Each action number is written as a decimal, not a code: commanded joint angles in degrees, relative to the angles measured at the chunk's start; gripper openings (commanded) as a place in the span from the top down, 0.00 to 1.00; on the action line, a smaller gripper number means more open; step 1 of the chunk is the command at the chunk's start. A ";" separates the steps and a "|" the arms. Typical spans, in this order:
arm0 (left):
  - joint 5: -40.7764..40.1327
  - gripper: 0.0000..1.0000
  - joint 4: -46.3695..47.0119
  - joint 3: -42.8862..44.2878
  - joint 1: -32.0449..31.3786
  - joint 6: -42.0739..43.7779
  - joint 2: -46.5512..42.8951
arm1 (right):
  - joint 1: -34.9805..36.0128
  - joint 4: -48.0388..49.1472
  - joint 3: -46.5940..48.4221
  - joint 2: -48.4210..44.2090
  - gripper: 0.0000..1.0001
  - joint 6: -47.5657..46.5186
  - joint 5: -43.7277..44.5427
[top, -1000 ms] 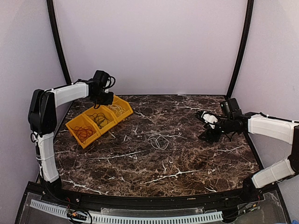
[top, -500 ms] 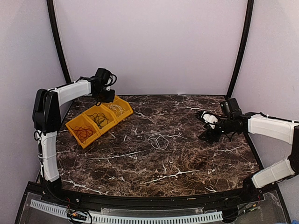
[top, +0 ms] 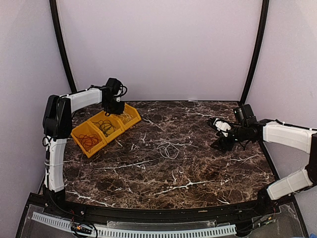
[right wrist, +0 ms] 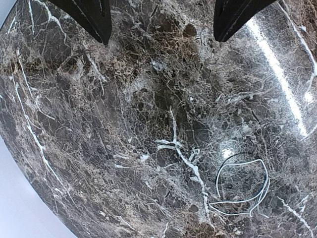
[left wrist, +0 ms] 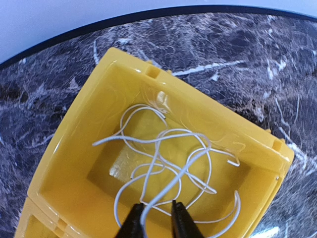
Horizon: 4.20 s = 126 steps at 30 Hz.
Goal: Untangle the cables
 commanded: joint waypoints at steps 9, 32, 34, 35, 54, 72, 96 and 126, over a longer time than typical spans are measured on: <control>-3.11 0.58 -6.88 5.14 0.39 0.94 -5.96 | -0.21 0.71 -0.28 0.76 0.27 -0.53 0.54; 12.02 0.56 12.22 -28.96 -11.43 5.69 -35.52 | -0.19 0.52 0.11 2.11 0.27 -0.66 0.53; 13.49 0.56 15.66 -33.11 -15.43 5.92 -37.62 | -0.20 0.46 0.15 2.29 0.27 -0.69 0.41; 14.26 0.56 17.90 -35.77 -16.66 5.23 -38.15 | -0.21 0.49 0.15 2.32 0.27 -0.69 0.31; 11.90 0.60 34.50 -54.76 -29.95 -11.88 -36.24 | 9.70 -8.10 17.45 19.34 0.45 2.54 -7.58; 9.77 0.61 34.76 -63.03 -31.85 -16.67 -43.68 | 15.87 -10.15 40.73 45.57 0.45 4.33 -8.72; 16.52 0.68 46.56 -53.09 -32.12 -20.68 -25.99 | 16.37 -9.34 44.10 50.19 0.94 7.00 -10.36; 4.67 1.00 33.44 -50.02 -31.29 -21.61 -26.31 | 10.35 -9.83 42.52 43.89 1.00 7.66 -12.19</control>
